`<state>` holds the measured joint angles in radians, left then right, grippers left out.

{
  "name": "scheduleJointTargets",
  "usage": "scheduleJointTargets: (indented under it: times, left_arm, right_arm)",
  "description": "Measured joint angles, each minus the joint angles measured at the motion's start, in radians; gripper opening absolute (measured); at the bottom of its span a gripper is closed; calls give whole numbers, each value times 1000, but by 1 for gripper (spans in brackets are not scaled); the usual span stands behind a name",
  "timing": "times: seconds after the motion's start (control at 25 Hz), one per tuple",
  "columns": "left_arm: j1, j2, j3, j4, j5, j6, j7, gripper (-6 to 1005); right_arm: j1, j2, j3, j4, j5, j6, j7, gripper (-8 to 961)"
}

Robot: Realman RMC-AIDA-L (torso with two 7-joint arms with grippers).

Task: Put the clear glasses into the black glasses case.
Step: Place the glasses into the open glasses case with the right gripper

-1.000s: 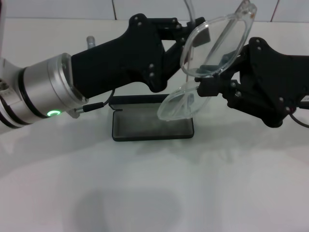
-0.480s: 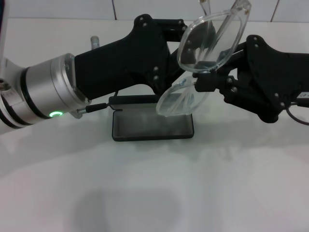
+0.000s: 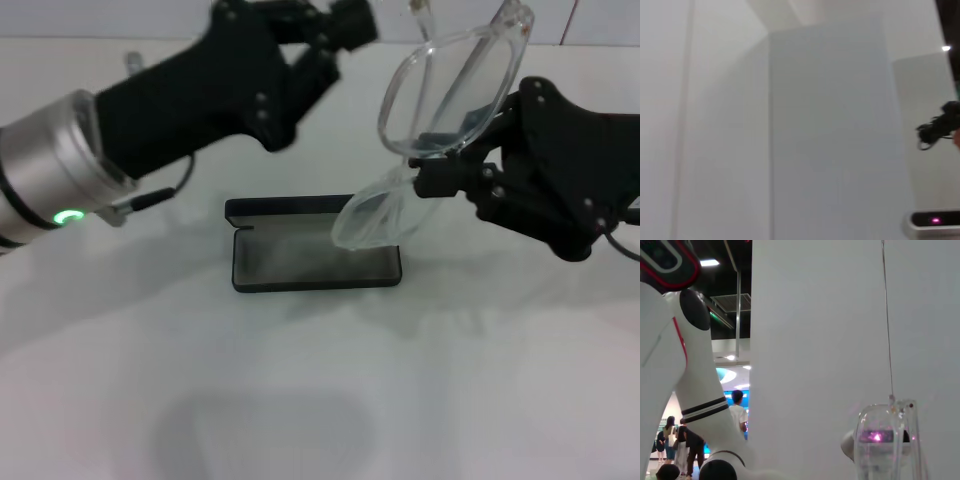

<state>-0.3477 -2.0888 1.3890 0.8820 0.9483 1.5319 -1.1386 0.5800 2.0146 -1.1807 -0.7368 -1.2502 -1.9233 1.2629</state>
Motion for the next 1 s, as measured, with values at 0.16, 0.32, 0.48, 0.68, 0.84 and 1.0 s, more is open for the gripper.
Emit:
scheduleJointTargets:
  times: [0.16, 0.32, 0.48, 0.68, 0.84, 1.0]
  left_arm:
    - [64, 13, -96, 15, 59, 6, -18, 56]
    - [140, 29, -158, 65, 175, 14, -51, 56]
    - [226, 35, -223, 123, 305, 27, -84, 56]
    - [303, 25, -255, 131, 358, 40, -80, 57]
    - [323, 15, -260, 131, 374, 68, -73, 57]
    - [333, 13, -281, 133, 385, 99, -73, 57]
  right_arm:
    - [-13, -33, 12, -74, -9, 34, 125, 79]
    - [-8, -65, 12, -212, -121, 130, 333, 79]
    - [22, -65, 11, -456, -366, 224, 570, 79]
    - [151, -13, 1, -658, -718, 199, 771, 79]
    - [294, 1, -67, -681, -894, 136, 880, 79]
    - [397, 8, -225, -680, -1066, 133, 968, 79]
